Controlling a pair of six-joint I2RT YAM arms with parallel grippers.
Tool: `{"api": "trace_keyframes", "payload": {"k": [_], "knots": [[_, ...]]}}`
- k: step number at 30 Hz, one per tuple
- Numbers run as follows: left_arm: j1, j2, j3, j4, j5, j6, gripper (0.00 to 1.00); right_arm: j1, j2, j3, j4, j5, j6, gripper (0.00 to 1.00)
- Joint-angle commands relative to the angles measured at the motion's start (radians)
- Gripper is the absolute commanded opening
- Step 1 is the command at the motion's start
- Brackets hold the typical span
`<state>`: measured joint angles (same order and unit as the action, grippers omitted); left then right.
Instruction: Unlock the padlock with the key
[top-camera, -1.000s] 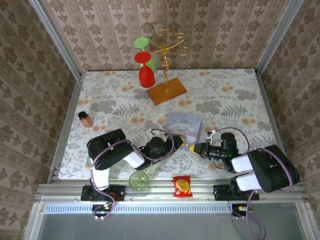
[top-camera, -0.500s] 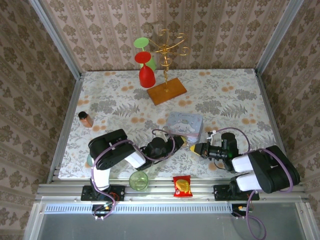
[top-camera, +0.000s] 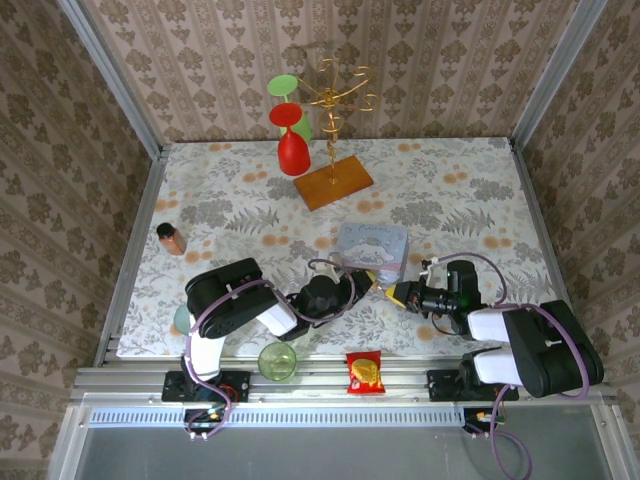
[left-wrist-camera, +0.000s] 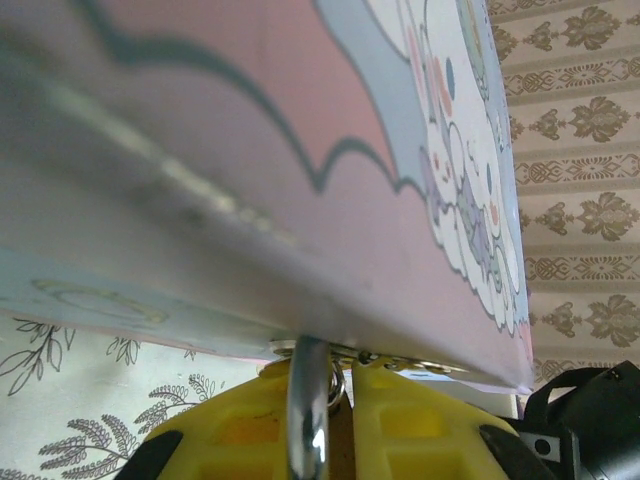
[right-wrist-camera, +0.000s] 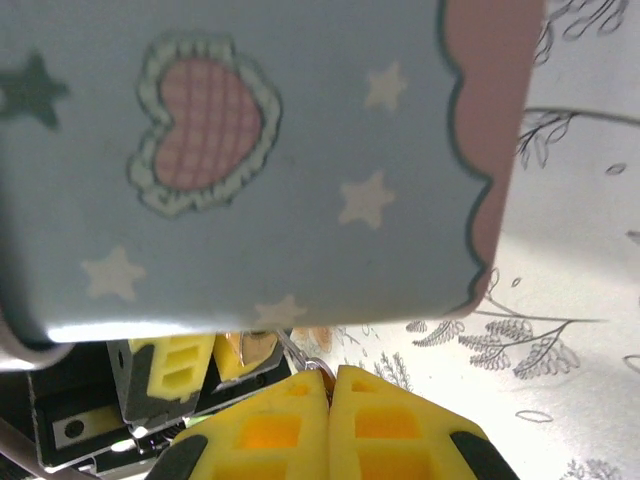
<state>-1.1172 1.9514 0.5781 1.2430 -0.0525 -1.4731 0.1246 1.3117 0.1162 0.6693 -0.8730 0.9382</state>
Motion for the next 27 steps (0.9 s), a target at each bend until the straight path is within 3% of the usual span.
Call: {"api": "trace_keyframes", "payload": {"k": [1, 8, 11, 20, 24, 27], "knots": [[-0.047, 0.022, 0.038, 0.052, 0.115, -0.027, 0.0, -0.01, -0.015, 0.065, 0.033, -0.01, -0.002, 0.0], [-0.059, 0.062, 0.067, 0.055, 0.109, -0.05, 0.0, 0.012, -0.056, 0.04, 0.047, 0.011, 0.045, 0.0], [-0.056, 0.062, 0.078, 0.052, 0.099, -0.045, 0.0, 0.048, -0.133, -0.013, 0.025, 0.077, 0.073, 0.0], [-0.061, 0.073, 0.11, 0.039, 0.11, -0.035, 0.0, 0.098, -0.548, 0.012, -0.447, 0.349, -0.058, 0.0], [-0.058, 0.084, 0.094, 0.037, 0.09, -0.027, 0.14, 0.111, -0.513, -0.041, -0.367, 0.345, -0.049, 0.0], [-0.059, 0.096, 0.099, 0.038, 0.086, -0.022, 0.2, 0.193, -0.451, -0.032, -0.325, 0.398, -0.064, 0.0]]}}
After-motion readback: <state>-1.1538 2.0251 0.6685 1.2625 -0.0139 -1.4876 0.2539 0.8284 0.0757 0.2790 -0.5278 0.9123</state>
